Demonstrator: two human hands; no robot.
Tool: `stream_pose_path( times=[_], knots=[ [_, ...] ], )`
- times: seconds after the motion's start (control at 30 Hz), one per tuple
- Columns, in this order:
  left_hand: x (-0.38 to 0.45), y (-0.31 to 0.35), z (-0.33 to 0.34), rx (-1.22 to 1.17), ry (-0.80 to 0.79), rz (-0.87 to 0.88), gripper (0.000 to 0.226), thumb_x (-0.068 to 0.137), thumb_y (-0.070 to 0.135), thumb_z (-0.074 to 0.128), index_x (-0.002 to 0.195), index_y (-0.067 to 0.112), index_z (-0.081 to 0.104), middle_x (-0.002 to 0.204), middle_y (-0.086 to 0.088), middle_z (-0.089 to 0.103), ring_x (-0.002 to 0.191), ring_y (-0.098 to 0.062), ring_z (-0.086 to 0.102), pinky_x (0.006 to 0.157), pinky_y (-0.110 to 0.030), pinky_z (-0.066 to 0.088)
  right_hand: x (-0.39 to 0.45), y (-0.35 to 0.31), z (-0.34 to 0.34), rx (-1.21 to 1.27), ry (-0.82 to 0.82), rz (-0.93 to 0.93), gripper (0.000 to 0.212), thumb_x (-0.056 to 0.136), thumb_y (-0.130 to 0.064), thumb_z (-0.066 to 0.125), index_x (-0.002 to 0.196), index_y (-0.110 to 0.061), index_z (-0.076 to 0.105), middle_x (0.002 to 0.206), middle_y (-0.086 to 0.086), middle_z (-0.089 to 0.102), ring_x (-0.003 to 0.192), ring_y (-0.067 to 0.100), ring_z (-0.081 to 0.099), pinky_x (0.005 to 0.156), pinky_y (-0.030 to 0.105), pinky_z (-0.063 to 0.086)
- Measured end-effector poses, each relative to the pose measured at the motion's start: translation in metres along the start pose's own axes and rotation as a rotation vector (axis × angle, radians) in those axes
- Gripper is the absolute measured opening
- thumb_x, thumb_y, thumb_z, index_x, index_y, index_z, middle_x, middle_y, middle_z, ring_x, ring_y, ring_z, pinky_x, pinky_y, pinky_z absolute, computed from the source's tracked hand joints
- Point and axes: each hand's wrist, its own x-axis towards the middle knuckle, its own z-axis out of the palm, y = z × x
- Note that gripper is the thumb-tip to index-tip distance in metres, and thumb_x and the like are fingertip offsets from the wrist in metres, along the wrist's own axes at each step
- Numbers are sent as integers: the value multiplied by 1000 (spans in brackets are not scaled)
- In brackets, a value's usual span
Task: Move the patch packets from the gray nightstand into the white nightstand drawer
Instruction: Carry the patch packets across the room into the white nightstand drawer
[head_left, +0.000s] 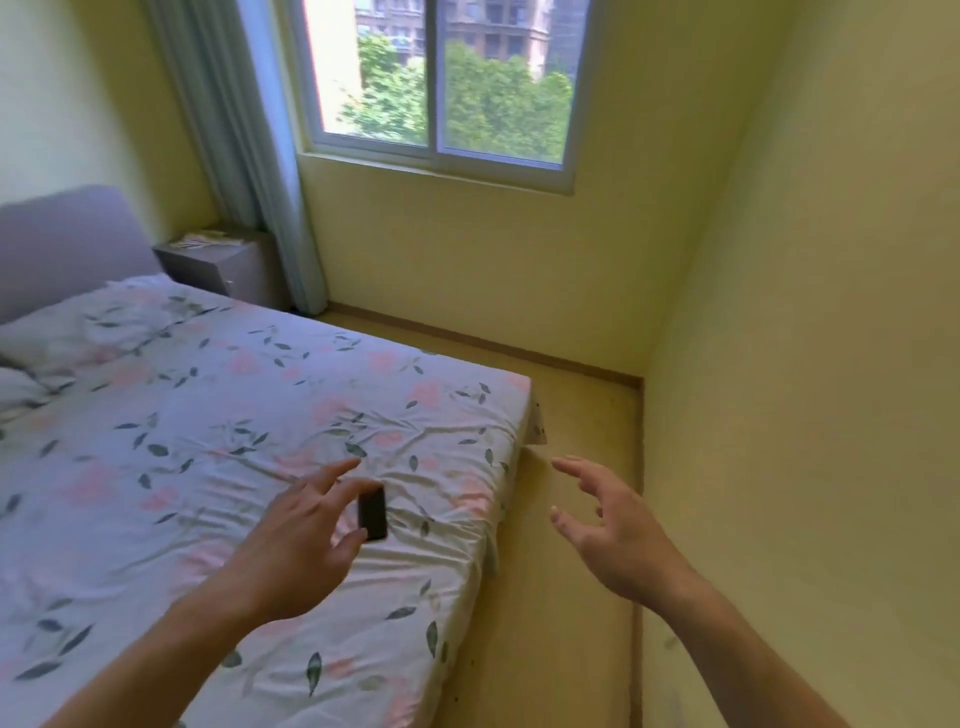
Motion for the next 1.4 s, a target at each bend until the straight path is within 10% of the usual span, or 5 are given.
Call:
stream_pose_path(
  times=[0.33,0.87,1.4],
  knots=[
    [114,-16,-21,10,171,-206,54,96,41,62,146,42,41,163,18,23,149,-11,28,121,-38,27,180,13,-35,22,-140,-194,60,94,-40,68,147,-51,41,156,-31,32,145,4,35,121,44,36],
    [569,169,-1,-85,174,86,53,96,40,61,146,41,43,163,18,23,147,-11,29,121,-35,29,499,137,-207,5,-29,-131,59,95,-38,68,148,-45,42,151,-31,35,144,0,34,122,38,33],
    [760,159,1,-83,331,-381,49,96,44,59,143,45,43,162,22,23,148,-7,27,121,-34,28,825,154,-283,6,-346,-365,58,94,-36,70,146,-45,44,152,-27,39,141,2,39,121,41,36]
  ],
)
